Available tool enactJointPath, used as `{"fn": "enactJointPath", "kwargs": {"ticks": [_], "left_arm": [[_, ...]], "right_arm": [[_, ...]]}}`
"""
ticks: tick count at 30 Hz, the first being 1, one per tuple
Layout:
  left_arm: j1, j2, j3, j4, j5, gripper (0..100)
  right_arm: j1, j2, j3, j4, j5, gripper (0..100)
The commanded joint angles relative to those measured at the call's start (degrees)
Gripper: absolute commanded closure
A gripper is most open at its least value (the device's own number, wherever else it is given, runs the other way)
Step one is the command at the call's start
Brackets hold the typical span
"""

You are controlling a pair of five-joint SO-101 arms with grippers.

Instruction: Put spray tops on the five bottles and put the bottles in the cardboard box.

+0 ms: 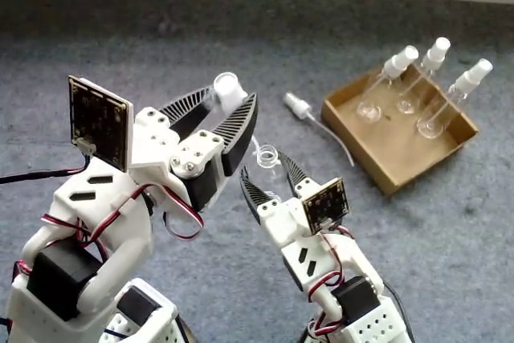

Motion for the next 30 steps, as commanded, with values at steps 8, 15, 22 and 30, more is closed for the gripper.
{"fn": "enactJointPath", "kwargs": {"ticks": [8,15,22,30], "left_arm": [[1.01,-0.75,-5.49,-5.01,0.18,99],[1.01,-0.75,-11.12,-2.81,0.53,99],[1.45,-0.66,-10.68,2.64,0.7,99],[1.54,-0.66,-4.88,-0.7,0.7,99]], "right_arm": [[-0.4,-1.01,6.55,0.13,-0.53,96.7],[-0.4,-1.01,6.55,0.13,-0.53,96.7],[-0.4,-1.01,6.55,0.13,-0.53,96.7],[-0.4,-0.75,6.55,0.22,-0.53,96.7]]}}
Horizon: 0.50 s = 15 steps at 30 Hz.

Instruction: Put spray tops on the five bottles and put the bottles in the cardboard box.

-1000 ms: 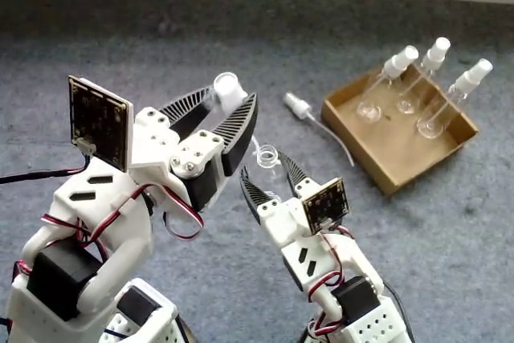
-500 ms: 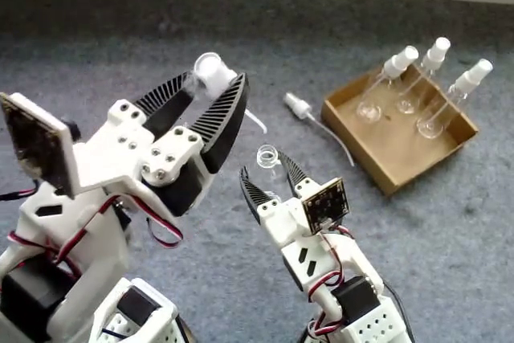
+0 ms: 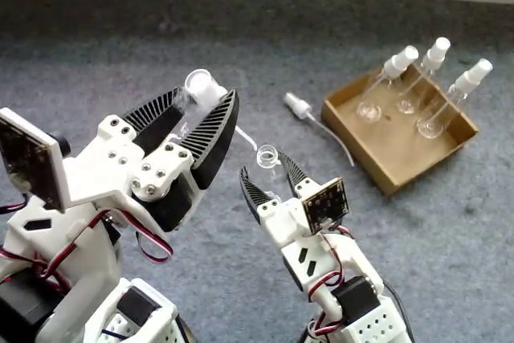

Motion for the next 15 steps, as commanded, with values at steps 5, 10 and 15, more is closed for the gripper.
{"fn": "enactJointPath", "kwargs": {"ticks": [5,10,15], "left_arm": [[1.45,0.13,9.01,-9.23,0.7,99],[1.54,0.13,9.8,-9.23,0.7,99],[1.54,0.13,14.64,-9.23,5.36,99]], "right_arm": [[-0.4,-0.66,6.55,0.04,-0.53,96.7],[-0.4,-0.75,6.55,0.04,-0.53,96.7],[-0.4,-0.84,6.55,0.04,-0.44,96.7]]}}
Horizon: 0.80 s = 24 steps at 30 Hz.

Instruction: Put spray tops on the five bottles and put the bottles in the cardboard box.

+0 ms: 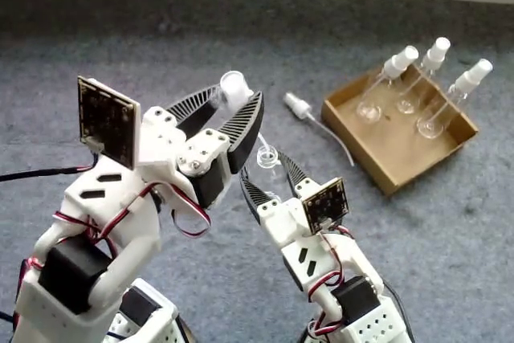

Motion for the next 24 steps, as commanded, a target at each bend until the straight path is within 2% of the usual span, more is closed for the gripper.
{"fn": "enactJointPath", "kwargs": {"ticks": [1,5,12,16,21,24], "left_arm": [[1.01,-0.04,5.14,-1.67,4.75,99],[1.01,-0.04,14.29,-2.29,4.4,99],[1.19,-0.04,23.69,-11.69,4.48,99],[5.14,-0.04,24.92,-12.92,4.31,99],[7.25,-0.13,24.66,-12.92,-4.13,99],[7.08,-0.13,24.92,-12.84,-5.45,99]], "right_arm": [[-0.4,-0.84,6.55,0.04,-0.44,96.7],[-0.4,-0.84,6.55,0.04,-0.44,96.7],[-0.4,-0.84,6.55,0.04,-0.44,96.7],[-0.4,-0.75,6.55,0.04,-0.44,96.7],[-0.4,-0.92,6.37,1.45,-0.44,96.7],[-0.4,-1.01,6.37,1.45,-0.44,96.7]]}}
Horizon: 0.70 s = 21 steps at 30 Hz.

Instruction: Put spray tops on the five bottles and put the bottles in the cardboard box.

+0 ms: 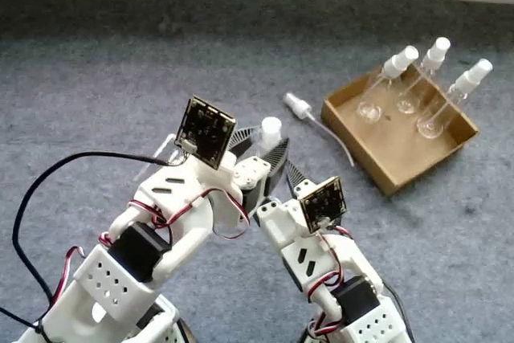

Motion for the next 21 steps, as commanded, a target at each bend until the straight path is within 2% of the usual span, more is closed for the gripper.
{"fn": "enactJointPath", "kwargs": {"ticks": [1,12,21], "left_arm": [[1.36,-0.75,-0.22,-0.88,-2.99,99],[1.54,-11.12,4.44,1.58,-3.16,99],[1.63,-11.38,8.4,1.58,-3.16,99]], "right_arm": [[-0.31,-1.1,6.37,-0.13,-0.26,96.7],[-0.31,-1.1,6.37,-0.22,-0.26,96.7],[-0.31,-1.1,6.37,-0.04,-0.26,96.7]]}}
